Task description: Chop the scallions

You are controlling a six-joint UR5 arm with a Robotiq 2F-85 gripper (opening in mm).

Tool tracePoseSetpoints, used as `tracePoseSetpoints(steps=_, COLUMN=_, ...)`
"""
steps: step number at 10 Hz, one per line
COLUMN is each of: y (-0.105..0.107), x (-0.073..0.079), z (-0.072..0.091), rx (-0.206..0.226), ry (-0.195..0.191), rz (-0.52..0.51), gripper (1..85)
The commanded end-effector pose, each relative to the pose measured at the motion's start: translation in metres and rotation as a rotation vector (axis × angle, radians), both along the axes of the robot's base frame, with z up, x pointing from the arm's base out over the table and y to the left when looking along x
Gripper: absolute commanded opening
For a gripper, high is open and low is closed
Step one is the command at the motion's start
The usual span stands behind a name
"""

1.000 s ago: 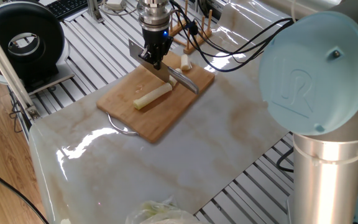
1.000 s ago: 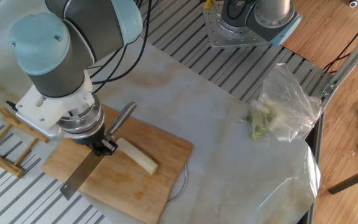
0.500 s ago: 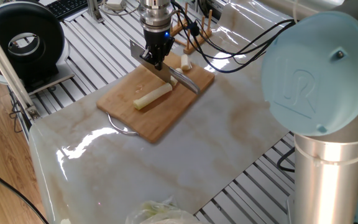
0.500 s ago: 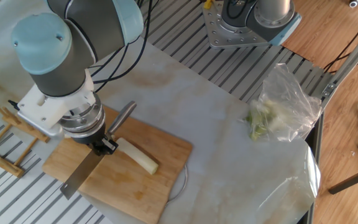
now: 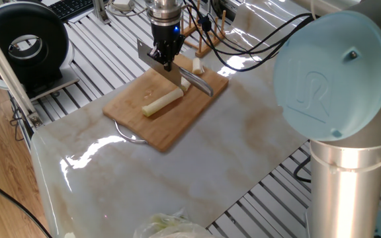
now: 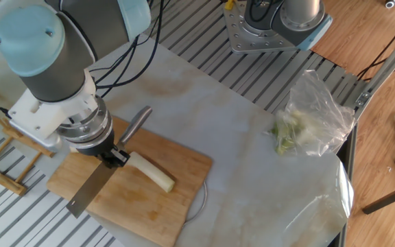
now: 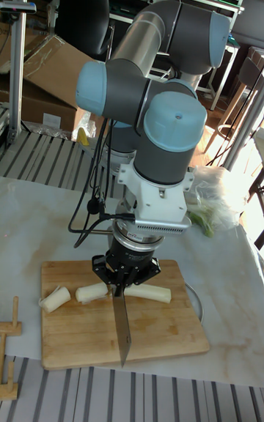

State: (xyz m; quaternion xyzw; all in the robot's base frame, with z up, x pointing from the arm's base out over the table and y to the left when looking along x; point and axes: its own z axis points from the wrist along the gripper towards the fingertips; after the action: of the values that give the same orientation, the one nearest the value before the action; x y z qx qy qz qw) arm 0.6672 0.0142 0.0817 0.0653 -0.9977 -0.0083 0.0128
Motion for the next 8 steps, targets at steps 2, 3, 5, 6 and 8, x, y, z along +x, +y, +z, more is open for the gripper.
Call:
tracePoseSetpoints(steps=2, y=-0.003, x=-0.003, z=-0.002, rx=0.015, ry=-0.004, rz=0.002, gripper=1.3)
tracePoseSetpoints(steps=3, y=-0.003, x=-0.007, z=-0.005, rx=0.021, ry=0.001, rz=0.002, gripper=1.3)
tracePoseSetpoints(steps=5, y=-0.004, x=-0.017, z=-0.01, rx=0.021, ry=0.006, rz=-0.006, gripper=1.3)
tracePoseSetpoints(steps=6, y=-0.003, x=-0.02, z=-0.01, rx=0.027, ry=0.009, rz=-0.01, gripper=1.3)
tracePoseSetpoints(steps=8, y=-0.01, x=-0.024, z=-0.017, rx=0.014, ry=0.007, rz=0.01, gripper=1.3)
